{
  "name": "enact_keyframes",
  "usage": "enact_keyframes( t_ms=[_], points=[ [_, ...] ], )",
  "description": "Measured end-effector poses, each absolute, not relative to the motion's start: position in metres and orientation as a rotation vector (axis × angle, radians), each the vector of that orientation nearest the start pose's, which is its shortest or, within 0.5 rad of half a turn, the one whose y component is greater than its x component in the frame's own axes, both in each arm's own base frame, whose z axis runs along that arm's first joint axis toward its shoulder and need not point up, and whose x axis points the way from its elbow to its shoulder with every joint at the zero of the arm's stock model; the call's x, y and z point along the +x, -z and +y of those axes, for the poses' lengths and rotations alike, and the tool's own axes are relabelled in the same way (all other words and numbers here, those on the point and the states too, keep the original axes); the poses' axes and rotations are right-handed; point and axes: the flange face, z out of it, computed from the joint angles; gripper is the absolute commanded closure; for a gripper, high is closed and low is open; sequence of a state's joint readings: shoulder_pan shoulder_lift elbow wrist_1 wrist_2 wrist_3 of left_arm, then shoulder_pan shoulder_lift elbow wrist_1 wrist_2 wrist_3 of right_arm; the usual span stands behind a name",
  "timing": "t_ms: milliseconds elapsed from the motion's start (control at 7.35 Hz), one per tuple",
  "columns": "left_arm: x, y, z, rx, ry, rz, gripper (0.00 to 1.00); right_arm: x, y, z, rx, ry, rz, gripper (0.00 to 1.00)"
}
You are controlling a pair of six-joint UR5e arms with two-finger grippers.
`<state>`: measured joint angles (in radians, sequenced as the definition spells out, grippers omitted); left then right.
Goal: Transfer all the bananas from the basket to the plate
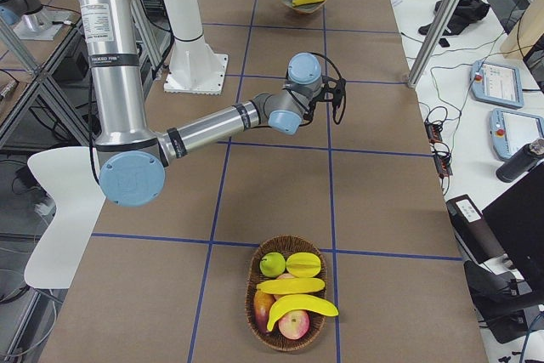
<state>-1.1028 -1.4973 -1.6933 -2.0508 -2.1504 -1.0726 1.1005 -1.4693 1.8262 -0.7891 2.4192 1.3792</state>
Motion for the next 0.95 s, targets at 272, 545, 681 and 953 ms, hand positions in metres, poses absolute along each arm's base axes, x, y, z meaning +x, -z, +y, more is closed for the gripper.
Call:
enact_keyframes(
  t_ms=[272,545,681,953],
  points=[
    [0.157,-0.596,-0.488,-0.047,0.423,0.742,1.00,-0.179,-0.389,-0.481,0.036,-0.302,-1.291,0.00],
    [0.162,-0.588,-0.503,-0.064,0.433,0.725,1.00,-0.178,-0.391,-0.481,0.034,-0.303,-1.289,0.00],
    [0.163,-0.588,-0.507,-0.067,0.437,0.716,1.00,-0.178,-0.391,-0.480,0.034,-0.305,-1.288,0.00],
    [0.164,-0.590,-0.511,-0.064,0.444,0.698,0.82,-0.178,-0.392,-0.480,0.035,-0.306,-1.286,0.00]
  ],
)
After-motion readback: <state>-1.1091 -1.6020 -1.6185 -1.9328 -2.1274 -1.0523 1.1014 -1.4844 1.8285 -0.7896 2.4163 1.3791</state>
